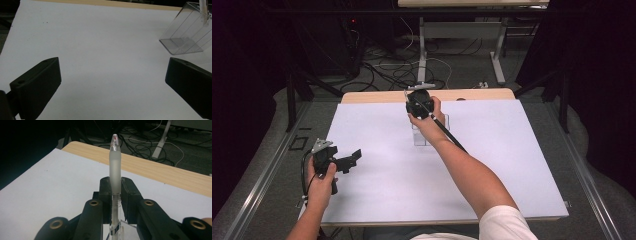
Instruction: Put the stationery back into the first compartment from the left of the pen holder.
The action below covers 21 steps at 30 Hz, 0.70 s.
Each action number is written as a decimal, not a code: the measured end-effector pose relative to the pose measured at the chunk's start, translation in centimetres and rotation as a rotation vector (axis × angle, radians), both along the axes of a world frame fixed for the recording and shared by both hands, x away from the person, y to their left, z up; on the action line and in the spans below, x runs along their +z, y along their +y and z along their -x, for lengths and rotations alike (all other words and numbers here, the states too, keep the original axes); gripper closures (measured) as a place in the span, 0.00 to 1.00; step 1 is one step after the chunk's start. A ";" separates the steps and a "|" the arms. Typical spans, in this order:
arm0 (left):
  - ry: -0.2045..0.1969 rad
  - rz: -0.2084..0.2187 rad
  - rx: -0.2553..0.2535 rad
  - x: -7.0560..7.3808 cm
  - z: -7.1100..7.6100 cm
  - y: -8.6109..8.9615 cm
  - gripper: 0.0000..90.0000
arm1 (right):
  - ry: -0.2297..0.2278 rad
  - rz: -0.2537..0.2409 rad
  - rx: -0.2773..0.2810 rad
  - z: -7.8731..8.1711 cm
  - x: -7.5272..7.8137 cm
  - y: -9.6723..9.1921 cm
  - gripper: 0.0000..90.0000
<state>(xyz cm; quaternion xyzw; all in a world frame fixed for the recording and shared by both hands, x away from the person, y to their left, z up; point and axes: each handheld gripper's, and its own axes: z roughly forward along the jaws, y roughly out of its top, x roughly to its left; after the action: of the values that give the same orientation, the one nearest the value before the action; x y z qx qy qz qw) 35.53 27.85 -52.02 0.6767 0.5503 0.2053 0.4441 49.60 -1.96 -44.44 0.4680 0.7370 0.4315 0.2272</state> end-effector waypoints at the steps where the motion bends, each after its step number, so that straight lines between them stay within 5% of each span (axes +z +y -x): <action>1: 0.000 0.000 0.000 0.0 0.0 0.0 0.00 | -0.002 0.001 0.003 0.0 -0.1 0.0 0.89; 21: 0.000 -0.006 -0.003 0.0 0.0 -0.1 0.00 | -0.004 0.023 0.003 0.5 -1.1 -0.8 0.88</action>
<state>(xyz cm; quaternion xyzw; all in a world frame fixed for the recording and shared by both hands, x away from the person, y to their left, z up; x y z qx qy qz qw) 35.57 27.77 -52.05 0.6788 0.5485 0.2064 0.4424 49.05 -2.79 -45.55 0.4632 0.7423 0.4243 0.2333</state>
